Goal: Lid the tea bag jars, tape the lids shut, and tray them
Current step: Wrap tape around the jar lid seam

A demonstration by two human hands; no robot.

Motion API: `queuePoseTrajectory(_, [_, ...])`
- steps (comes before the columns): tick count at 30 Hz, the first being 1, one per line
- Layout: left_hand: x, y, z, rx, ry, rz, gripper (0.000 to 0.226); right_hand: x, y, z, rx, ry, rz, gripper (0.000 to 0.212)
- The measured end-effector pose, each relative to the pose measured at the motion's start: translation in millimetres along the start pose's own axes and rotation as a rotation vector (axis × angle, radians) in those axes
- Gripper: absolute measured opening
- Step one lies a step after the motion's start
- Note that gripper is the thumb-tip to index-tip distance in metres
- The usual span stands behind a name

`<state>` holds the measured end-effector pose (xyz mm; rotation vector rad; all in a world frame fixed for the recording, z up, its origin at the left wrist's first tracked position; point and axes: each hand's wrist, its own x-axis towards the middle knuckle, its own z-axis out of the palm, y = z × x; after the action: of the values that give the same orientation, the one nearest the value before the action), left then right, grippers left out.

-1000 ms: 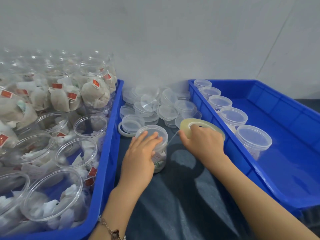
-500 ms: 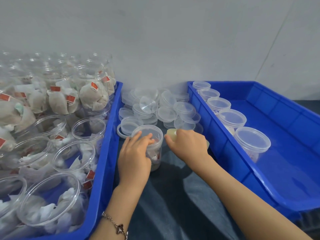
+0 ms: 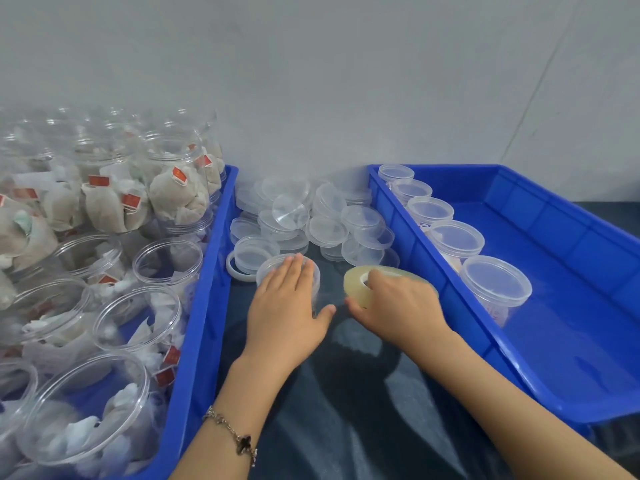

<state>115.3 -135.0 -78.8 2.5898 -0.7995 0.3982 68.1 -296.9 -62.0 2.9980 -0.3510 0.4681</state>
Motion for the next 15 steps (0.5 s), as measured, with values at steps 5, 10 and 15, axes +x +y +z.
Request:
queuePoseTrajectory(5, [-4,-2,-1,0.008,0.000,0.048,0.078,-20,10,2,-0.006,-0.050,0.065,0.023])
queuePoseTrajectory(10, [-4,-6,0,-0.004,-0.013,0.064,0.083,16,7,10,-0.067,-0.025,0.056,0.009])
queuePoseTrajectory(15, [-4,-7,1,-0.051,0.027,0.054,0.078,50,-2,21,0.009,0.063,0.017,0.011])
